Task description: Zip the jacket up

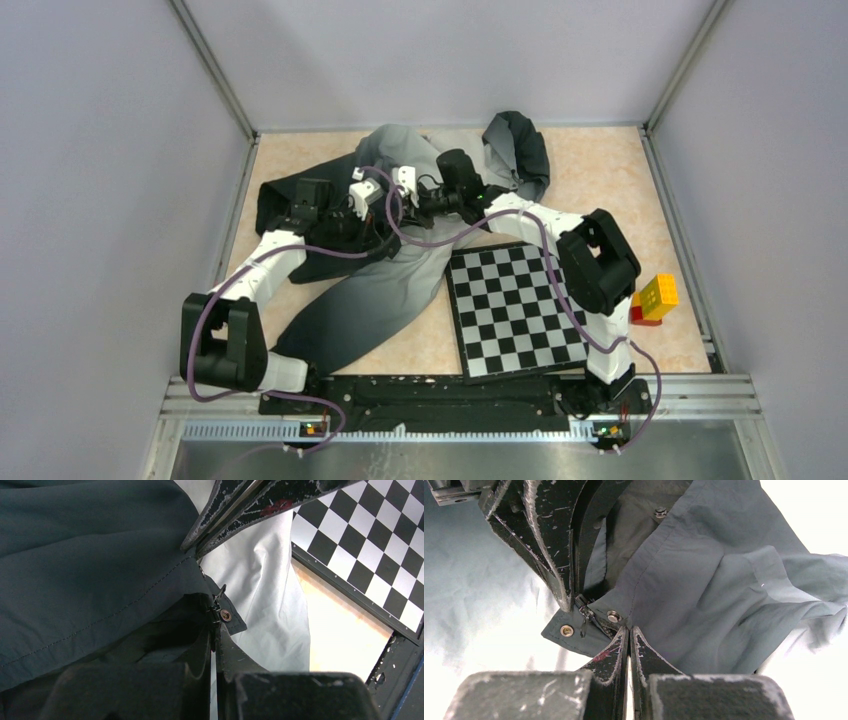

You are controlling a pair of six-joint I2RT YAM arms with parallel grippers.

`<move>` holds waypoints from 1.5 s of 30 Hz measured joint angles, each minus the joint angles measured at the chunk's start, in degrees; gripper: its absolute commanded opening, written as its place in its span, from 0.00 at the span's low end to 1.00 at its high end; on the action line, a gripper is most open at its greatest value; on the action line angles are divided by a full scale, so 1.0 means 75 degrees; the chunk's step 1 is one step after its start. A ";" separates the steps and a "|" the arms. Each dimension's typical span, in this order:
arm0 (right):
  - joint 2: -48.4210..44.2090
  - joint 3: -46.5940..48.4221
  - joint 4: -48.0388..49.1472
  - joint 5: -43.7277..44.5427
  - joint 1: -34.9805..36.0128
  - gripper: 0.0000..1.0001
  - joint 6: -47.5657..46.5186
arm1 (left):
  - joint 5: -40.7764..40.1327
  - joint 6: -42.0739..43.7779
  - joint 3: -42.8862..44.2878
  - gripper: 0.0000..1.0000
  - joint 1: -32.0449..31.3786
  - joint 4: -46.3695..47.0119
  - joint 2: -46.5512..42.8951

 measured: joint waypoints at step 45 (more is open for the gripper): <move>0.0583 0.1413 -0.0903 0.0425 0.0300 0.00 0.0749 | 0.0385 -0.1163 -0.0201 0.00 0.0723 0.0402 -0.0268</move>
